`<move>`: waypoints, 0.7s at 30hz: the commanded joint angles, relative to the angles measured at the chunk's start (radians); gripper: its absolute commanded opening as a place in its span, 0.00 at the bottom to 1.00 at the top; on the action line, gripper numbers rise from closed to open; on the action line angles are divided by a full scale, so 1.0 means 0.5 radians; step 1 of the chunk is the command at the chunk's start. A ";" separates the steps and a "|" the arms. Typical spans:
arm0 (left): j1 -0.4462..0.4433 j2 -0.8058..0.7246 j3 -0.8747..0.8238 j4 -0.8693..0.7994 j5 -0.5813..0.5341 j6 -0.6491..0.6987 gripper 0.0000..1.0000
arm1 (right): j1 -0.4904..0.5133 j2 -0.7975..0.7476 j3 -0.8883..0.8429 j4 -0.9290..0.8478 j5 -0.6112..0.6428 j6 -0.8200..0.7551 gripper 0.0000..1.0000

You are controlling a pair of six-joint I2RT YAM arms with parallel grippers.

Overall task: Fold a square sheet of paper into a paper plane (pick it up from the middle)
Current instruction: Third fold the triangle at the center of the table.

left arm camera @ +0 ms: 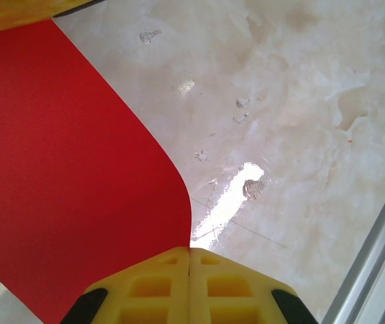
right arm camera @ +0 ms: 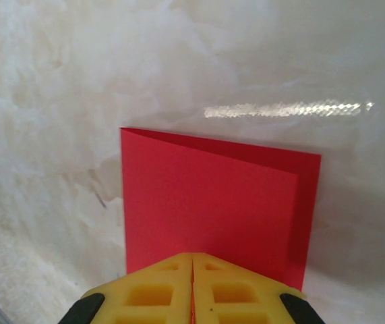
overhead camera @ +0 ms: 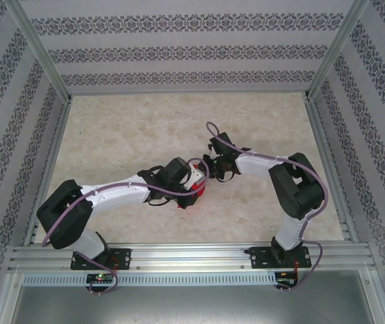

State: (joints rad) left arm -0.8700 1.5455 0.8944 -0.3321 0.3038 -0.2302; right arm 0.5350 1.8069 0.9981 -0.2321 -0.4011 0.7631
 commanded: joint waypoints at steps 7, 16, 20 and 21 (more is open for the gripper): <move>0.215 0.103 0.038 0.071 0.328 -0.059 0.00 | 0.037 0.199 0.205 -0.340 0.102 -0.311 0.08; 0.322 0.253 0.124 0.016 0.391 -0.033 0.00 | 0.036 0.207 0.246 -0.400 0.109 -0.400 0.08; 0.352 0.274 0.137 -0.008 0.342 -0.009 0.00 | 0.029 0.218 0.253 -0.404 0.102 -0.410 0.08; 0.359 0.276 0.139 -0.017 0.326 0.003 0.00 | 0.031 0.218 0.253 -0.404 0.100 -0.412 0.08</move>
State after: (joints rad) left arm -0.7101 1.6745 0.9306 -0.3309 0.4690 -0.2440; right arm 0.5434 1.8923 1.1042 -0.4103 -0.3672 0.5842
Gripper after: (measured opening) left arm 0.053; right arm 0.077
